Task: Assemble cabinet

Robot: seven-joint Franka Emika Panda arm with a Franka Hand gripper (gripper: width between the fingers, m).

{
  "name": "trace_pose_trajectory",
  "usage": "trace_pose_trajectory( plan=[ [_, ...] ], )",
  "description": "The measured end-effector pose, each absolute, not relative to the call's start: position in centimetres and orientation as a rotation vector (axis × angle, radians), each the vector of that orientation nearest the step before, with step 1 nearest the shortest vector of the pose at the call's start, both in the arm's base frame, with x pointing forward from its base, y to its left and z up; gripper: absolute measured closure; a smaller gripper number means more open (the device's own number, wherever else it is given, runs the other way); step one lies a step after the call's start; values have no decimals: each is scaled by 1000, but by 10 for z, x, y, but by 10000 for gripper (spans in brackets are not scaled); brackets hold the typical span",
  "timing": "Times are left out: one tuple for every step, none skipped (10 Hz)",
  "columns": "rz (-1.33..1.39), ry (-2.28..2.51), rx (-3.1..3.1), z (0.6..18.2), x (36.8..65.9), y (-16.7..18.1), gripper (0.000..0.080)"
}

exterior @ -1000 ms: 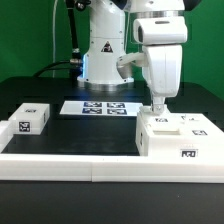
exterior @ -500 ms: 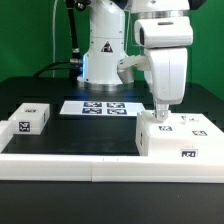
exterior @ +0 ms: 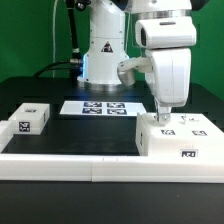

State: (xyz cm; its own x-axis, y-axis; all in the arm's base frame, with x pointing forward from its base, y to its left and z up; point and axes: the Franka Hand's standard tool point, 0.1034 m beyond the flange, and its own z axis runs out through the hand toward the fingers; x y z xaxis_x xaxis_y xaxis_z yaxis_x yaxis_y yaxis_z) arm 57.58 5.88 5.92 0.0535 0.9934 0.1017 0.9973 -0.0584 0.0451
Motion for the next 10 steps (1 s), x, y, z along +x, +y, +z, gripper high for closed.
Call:
trace_pose_trajectory(
  plan=[
    [-163,-2129,-2253,59,576,59,619],
    [-162,-2129,-2253,59,576,59,430],
    [-162,-2129,-2253,59,575,59,430],
    [-162,-2128,-2253,59,575,59,252],
    [-162,-2128,-2253,58,575,59,252],
    [-162,-2128,-2253,58,575,59,79],
    [-162,-2128,-2252,58,575,59,25],
    [-162,-2128,-2252,58,575,59,25],
    [-162,-2128,-2253,58,575,59,5],
    [-164,-2111,-2270,59,575,58,1]
  ],
)
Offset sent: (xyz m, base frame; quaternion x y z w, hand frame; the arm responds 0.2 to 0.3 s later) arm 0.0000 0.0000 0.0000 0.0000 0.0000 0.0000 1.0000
